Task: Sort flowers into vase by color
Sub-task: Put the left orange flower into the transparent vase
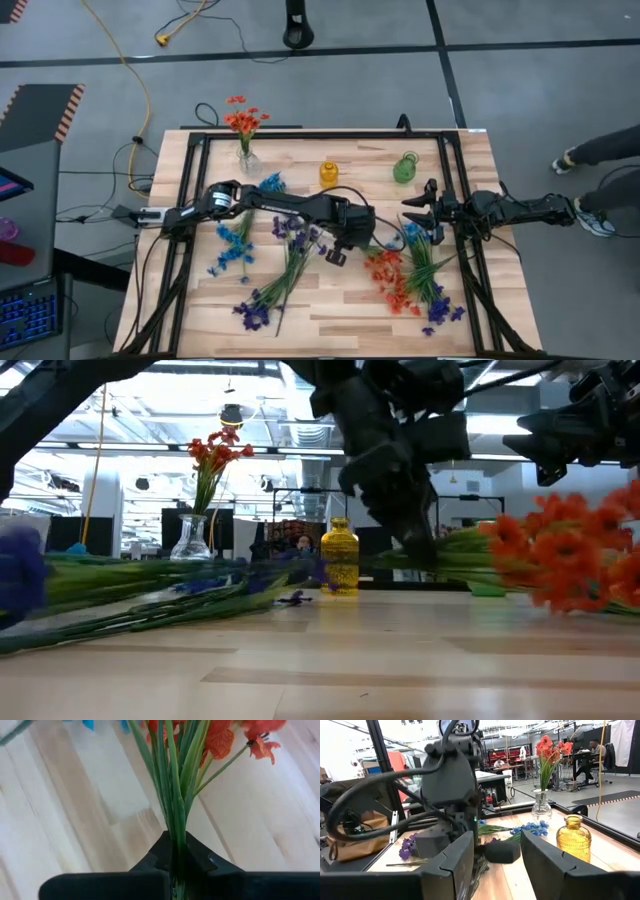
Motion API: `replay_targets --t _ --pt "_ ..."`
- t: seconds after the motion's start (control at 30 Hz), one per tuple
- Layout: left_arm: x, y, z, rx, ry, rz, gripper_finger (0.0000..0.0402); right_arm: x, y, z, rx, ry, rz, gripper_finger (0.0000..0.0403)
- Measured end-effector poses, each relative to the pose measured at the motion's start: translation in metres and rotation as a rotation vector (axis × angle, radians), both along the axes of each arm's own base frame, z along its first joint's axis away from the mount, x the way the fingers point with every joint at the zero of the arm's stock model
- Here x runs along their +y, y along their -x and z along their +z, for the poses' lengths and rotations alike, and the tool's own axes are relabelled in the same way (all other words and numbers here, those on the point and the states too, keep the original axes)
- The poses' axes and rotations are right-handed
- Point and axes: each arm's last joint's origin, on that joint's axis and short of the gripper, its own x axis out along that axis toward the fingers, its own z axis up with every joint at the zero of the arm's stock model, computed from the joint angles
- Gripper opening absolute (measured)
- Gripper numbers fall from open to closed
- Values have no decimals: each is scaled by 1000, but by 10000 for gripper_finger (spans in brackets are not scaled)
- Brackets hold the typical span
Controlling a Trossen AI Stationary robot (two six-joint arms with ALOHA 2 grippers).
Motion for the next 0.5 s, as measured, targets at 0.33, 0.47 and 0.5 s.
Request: replay_targets --t 0.33,0.47,0.5 --pt "10 22 58 -38 -16 22 3 0 0 0 -2 0 0 191" --pt "15 33 89 -100 -12 44 3 0 0 0 -1 0 0 191" --pt "16 37 98 -123 -9 52 3 0 0 0 0 0 0 191"
